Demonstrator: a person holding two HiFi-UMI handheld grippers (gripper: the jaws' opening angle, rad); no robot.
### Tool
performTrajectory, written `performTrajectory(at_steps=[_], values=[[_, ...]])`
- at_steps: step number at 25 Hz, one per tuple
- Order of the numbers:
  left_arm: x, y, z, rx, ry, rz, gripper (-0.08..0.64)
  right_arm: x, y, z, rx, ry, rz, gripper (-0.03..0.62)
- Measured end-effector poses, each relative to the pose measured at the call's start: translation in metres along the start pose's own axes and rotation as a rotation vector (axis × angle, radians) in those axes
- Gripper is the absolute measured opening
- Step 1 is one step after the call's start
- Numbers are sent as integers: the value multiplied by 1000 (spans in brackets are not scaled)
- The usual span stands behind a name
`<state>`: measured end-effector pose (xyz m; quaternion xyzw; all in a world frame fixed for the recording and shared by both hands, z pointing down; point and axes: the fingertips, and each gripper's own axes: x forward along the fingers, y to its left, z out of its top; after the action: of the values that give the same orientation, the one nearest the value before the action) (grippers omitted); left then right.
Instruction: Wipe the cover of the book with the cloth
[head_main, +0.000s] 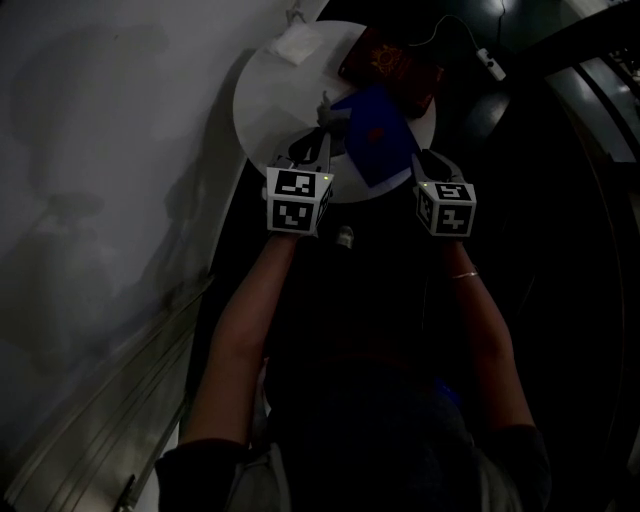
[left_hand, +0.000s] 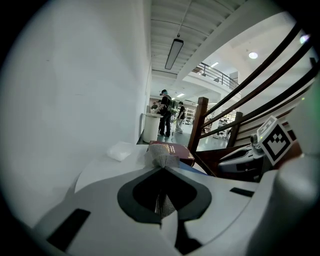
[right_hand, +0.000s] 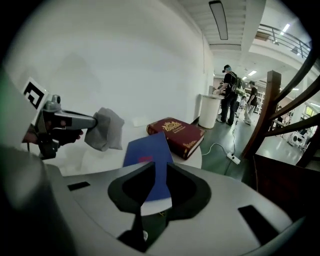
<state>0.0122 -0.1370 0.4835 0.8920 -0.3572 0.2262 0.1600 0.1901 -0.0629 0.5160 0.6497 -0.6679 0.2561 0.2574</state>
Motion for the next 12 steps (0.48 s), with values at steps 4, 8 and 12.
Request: performTrajectory(at_steps=[4, 8, 12], values=[[-4, -3, 8, 13, -17, -13, 26, -14, 14, 25, 15, -71, 37, 61], [-11, -6, 14, 21, -29, -22, 26, -30, 23, 45, 39, -134, 59, 46], [-15, -10, 16, 26, -37, -26, 26, -43, 29, 62, 52, -194, 63, 38]])
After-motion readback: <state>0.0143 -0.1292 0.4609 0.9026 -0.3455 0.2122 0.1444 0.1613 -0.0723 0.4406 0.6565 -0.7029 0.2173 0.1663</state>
